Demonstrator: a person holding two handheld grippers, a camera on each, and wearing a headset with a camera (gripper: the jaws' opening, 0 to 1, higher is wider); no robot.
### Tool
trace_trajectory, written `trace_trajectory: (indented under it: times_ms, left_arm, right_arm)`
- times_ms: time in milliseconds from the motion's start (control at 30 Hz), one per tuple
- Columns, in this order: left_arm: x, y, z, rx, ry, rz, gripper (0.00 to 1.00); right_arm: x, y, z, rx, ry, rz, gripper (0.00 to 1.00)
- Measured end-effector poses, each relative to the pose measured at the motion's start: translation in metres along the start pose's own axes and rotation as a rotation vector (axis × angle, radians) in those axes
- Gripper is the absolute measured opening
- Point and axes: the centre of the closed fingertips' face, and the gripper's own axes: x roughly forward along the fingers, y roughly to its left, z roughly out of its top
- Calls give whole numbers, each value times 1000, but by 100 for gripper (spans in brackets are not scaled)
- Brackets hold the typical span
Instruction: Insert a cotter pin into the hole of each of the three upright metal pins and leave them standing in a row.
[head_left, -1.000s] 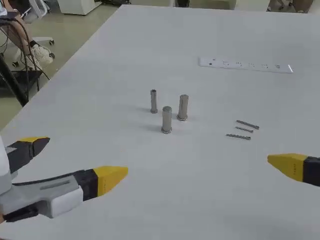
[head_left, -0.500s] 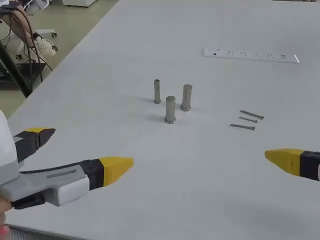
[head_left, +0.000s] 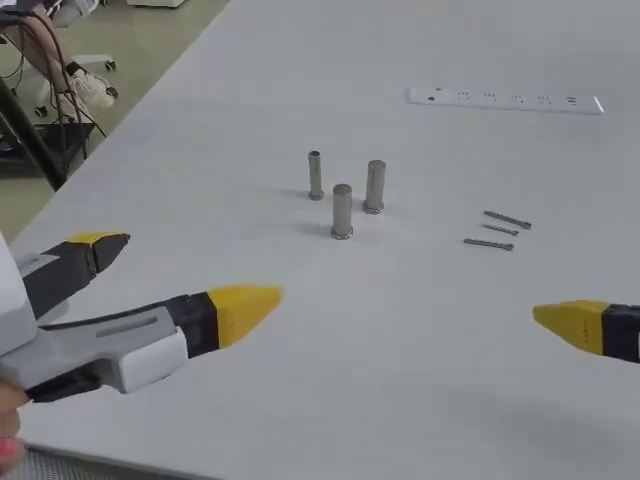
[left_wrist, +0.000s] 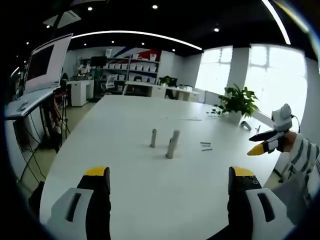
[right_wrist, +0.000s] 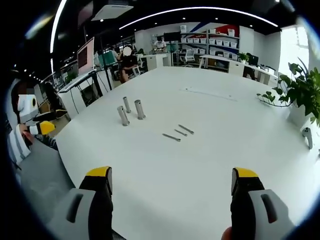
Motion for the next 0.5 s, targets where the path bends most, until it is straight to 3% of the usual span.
trace_trajectory:
  times_ms: [233, 500]
  left_arm:
    - [1, -2, -3, 42, 36, -3, 99]
    - [3, -7, -2, 82, 56, -26, 99]
  right_arm:
    - [2, 8, -4, 8, 12, 33, 98]
    - [2, 14, 1, -16, 9, 35, 98]
